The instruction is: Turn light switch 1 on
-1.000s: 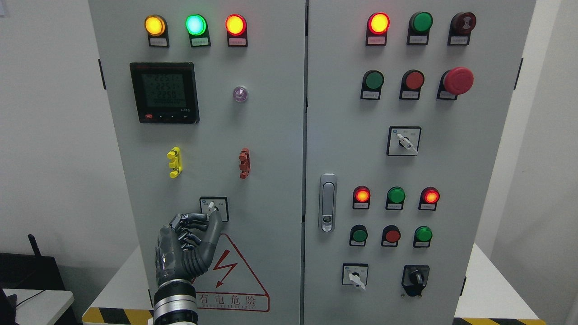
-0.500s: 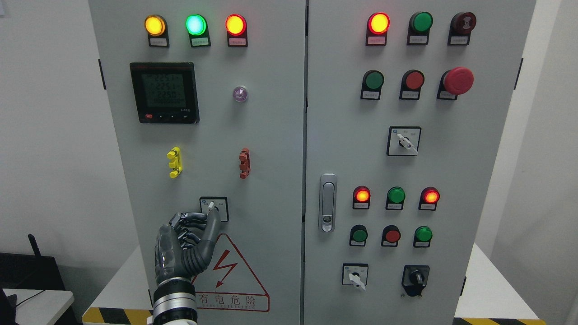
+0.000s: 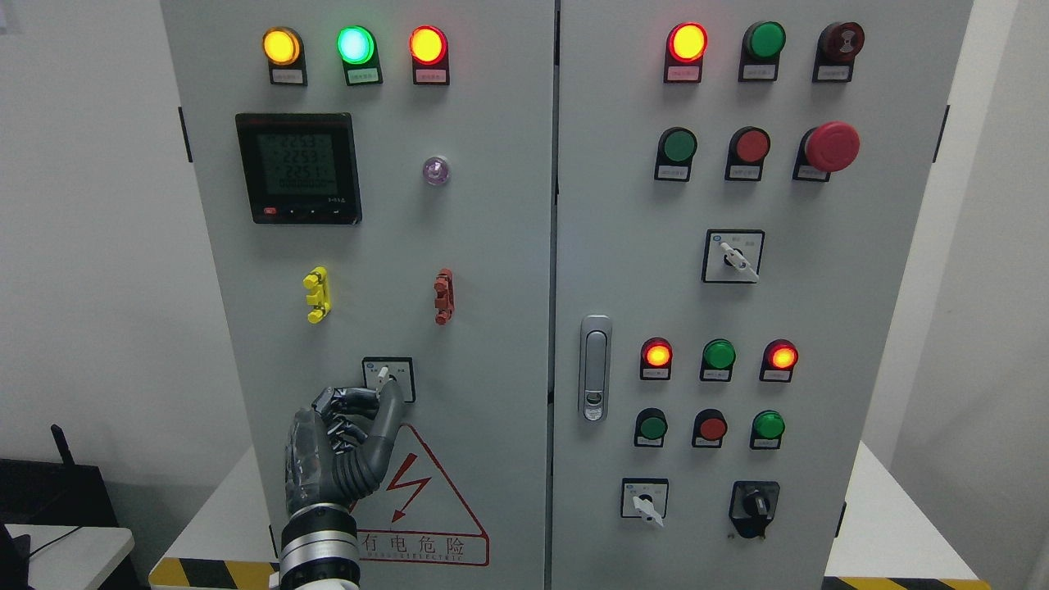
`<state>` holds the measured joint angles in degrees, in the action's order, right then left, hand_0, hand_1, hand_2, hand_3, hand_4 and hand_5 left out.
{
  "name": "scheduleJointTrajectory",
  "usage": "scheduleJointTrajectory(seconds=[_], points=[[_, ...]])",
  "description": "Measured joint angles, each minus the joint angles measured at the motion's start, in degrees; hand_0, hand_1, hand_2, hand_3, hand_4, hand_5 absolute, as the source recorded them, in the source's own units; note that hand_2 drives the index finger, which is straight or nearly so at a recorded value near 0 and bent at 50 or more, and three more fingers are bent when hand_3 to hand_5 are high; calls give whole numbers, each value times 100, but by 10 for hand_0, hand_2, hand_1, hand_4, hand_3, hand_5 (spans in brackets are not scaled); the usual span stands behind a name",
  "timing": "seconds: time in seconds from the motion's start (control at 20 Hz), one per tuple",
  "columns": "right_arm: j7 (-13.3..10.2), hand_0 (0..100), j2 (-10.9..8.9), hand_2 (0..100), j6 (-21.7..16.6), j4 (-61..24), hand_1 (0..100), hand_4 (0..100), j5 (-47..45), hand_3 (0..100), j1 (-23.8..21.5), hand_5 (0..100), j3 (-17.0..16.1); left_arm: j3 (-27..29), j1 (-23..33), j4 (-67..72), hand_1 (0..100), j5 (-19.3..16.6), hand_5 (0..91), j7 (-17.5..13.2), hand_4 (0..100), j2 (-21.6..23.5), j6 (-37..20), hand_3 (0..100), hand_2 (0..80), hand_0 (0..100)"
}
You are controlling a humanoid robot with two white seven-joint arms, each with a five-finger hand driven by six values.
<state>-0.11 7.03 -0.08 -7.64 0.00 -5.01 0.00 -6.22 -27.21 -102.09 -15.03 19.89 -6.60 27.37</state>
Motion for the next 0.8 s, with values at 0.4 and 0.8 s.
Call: scheduleJointTrajectory(seconds=[0.4, 0.8], points=[[0, 120, 0, 0, 0, -1, 389, 0, 0, 0, 0, 0, 0, -9, -34, -1, 457, -1, 777, -53, 831, 3, 96, 687, 512, 257], [0, 120, 0, 0, 0, 0, 389, 0, 0, 0, 0, 0, 0, -15, -77, -2, 458, -9, 776, -61, 832, 7, 223, 688, 513, 258]])
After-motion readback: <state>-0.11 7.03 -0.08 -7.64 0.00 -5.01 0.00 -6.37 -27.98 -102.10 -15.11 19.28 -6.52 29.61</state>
